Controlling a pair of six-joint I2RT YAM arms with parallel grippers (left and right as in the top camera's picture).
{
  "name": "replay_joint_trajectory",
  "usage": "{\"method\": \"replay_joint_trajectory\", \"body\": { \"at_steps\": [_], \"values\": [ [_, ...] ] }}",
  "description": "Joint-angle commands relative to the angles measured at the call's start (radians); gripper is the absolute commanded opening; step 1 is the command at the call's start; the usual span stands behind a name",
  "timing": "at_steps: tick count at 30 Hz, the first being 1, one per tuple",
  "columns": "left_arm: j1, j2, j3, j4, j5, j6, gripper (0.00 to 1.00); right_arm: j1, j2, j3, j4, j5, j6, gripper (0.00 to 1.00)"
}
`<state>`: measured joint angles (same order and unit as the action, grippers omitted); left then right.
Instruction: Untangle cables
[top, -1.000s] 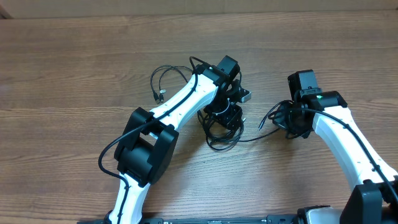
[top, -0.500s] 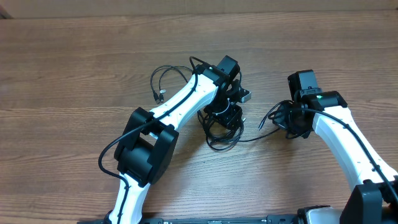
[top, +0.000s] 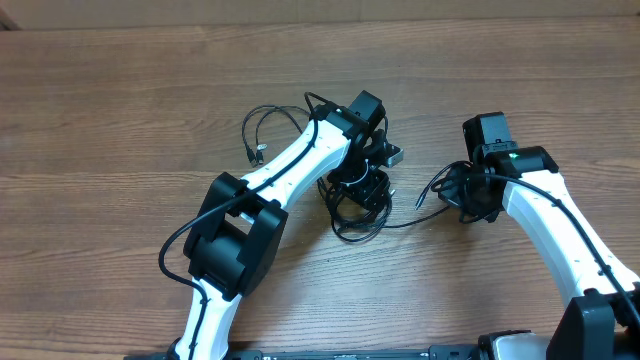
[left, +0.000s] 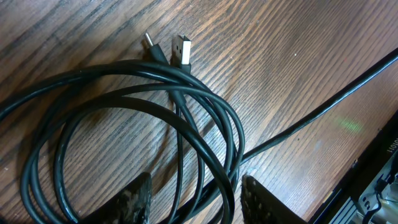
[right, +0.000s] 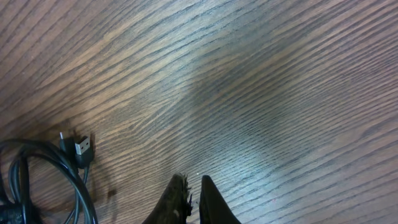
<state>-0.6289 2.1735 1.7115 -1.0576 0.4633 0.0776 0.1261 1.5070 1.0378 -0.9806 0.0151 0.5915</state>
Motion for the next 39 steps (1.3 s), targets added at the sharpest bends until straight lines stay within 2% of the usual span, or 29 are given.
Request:
{"method": "replay_joint_trajectory", "body": {
  "at_steps": [1,6,12,14,18,22,26,32,36,37,38,39],
  "values": [
    [-0.011,0.015,-0.008,0.000,-0.003,-0.006,0.47,-0.003,-0.003,0.009,0.002,0.007,0.004,0.06],
    [-0.014,0.020,-0.008,0.001,-0.003,-0.006,0.45,-0.003,-0.003,0.009,0.002,0.007,0.004,0.06],
    [-0.013,0.040,-0.007,0.000,-0.003,-0.014,0.37,-0.003,-0.003,0.009,0.002,0.006,0.003,0.06],
    [-0.013,0.040,-0.007,0.000,-0.002,-0.015,0.30,-0.003,-0.003,0.009,0.002,0.007,0.003,0.06],
    [-0.013,0.040,-0.007,0.001,-0.002,-0.018,0.04,-0.003,-0.003,0.009,0.002,0.007,0.003,0.06],
    [-0.005,0.038,0.020,-0.014,-0.003,-0.025,0.04,-0.003,-0.003,0.009,0.002,0.007,0.003,0.06],
    [0.038,0.027,0.119,-0.065,-0.091,-0.025,0.04,-0.003,-0.003,0.009,0.000,0.007,0.003,0.06],
    [0.198,0.010,0.455,-0.197,-0.179,-0.026,0.04,-0.003,-0.003,0.009,-0.004,0.008,0.003,0.06],
    [0.321,0.010,0.636,-0.212,-0.182,-0.063,0.04,-0.003,-0.003,0.009,-0.003,0.008,0.003,0.06],
    [0.353,0.010,0.663,-0.209,-0.182,-0.087,0.15,-0.003,-0.003,0.009,-0.003,0.008,0.003,0.06],
    [0.381,0.010,0.674,-0.203,-0.179,-0.116,0.35,-0.003,-0.003,0.009,-0.003,0.007,0.003,0.05],
    [0.408,0.010,0.676,-0.200,-0.161,-0.154,0.63,-0.003,-0.003,0.009,-0.003,0.007,0.003,0.06]
  ]
}}
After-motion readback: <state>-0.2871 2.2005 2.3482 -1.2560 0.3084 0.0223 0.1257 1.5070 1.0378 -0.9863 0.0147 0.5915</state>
